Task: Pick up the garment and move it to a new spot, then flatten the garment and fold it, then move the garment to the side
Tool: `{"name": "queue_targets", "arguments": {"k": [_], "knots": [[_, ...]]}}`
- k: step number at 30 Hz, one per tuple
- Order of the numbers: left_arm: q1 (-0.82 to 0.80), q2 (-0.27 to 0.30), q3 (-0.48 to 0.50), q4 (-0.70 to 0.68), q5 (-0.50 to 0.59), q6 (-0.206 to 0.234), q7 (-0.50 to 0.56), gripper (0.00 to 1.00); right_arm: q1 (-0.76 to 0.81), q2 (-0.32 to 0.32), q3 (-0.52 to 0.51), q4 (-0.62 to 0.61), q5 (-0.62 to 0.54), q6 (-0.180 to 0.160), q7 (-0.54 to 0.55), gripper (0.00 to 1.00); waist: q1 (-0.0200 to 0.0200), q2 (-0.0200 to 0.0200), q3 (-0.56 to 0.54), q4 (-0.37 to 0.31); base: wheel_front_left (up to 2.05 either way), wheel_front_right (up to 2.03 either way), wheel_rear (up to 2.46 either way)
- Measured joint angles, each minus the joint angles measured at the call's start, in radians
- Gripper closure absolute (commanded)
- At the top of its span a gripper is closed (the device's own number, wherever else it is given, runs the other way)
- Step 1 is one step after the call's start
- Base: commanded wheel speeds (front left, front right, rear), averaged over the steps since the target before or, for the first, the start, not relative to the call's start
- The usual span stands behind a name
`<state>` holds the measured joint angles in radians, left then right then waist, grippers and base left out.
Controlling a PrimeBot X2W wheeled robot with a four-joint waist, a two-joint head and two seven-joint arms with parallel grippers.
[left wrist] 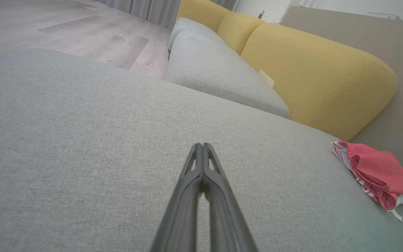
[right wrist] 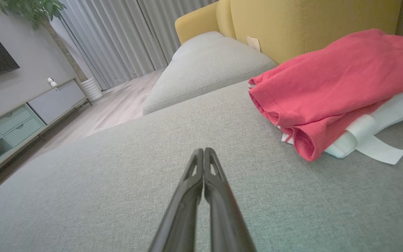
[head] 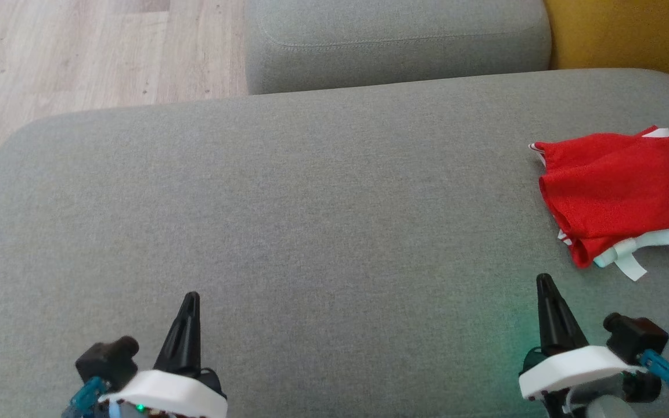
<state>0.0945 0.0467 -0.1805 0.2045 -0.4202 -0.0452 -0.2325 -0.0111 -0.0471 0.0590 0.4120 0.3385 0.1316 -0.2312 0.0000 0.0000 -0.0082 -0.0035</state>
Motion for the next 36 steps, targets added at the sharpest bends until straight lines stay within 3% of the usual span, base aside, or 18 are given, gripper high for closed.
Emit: {"name": "queue_targets", "arguments": {"k": [36], "knots": [[-0.041,0.003,0.06,0.022,-0.36,-0.018,0.089,1.0,-0.001,0.0,-0.048,-0.035,0.377,0.0,0.097,1.0,0.0,0.0,0.003,0.001,0.0,0.0,0.0]]}}
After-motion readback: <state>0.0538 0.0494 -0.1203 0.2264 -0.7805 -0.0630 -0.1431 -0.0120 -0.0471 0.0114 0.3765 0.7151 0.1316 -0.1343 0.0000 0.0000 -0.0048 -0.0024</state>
